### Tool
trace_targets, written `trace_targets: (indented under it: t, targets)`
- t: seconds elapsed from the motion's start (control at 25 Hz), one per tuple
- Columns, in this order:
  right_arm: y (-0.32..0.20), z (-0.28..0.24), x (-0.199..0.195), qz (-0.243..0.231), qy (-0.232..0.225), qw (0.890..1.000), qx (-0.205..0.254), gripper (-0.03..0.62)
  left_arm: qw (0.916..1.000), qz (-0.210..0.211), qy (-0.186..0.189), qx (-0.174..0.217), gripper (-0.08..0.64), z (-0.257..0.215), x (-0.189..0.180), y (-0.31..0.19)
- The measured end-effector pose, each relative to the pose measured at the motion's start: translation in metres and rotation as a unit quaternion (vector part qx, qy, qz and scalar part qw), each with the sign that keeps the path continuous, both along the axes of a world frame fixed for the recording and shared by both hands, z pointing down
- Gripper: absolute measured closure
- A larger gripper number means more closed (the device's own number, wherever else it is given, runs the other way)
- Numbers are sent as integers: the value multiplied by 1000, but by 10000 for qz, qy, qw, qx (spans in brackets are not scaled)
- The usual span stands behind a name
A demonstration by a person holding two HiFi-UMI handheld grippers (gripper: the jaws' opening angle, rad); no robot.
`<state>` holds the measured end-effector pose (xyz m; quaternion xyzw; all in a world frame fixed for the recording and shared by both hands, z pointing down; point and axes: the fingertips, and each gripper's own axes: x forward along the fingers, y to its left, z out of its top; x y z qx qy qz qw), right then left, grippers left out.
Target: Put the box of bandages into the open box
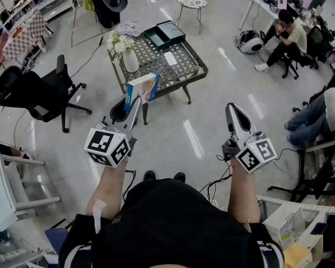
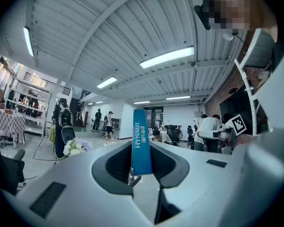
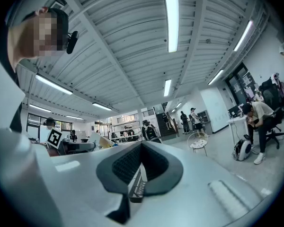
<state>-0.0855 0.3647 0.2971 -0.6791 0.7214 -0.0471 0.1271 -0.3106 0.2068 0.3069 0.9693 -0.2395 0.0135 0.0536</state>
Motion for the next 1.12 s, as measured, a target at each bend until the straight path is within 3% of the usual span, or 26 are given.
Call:
trace_targets:
  t: [0.4, 0.6, 1.12]
  targets:
    - [8, 4, 17, -139, -118, 9998, 128, 588, 9998, -28, -154, 82, 474, 0, 21, 20]
    - [17, 19, 21, -390, -402, 9984, 120, 586, 9993, -226, -288, 24, 474, 7, 24, 36]
    - [12, 62, 59, -444, -839, 9948, -372, 583, 9978, -238, -513, -335, 474, 43, 68, 13]
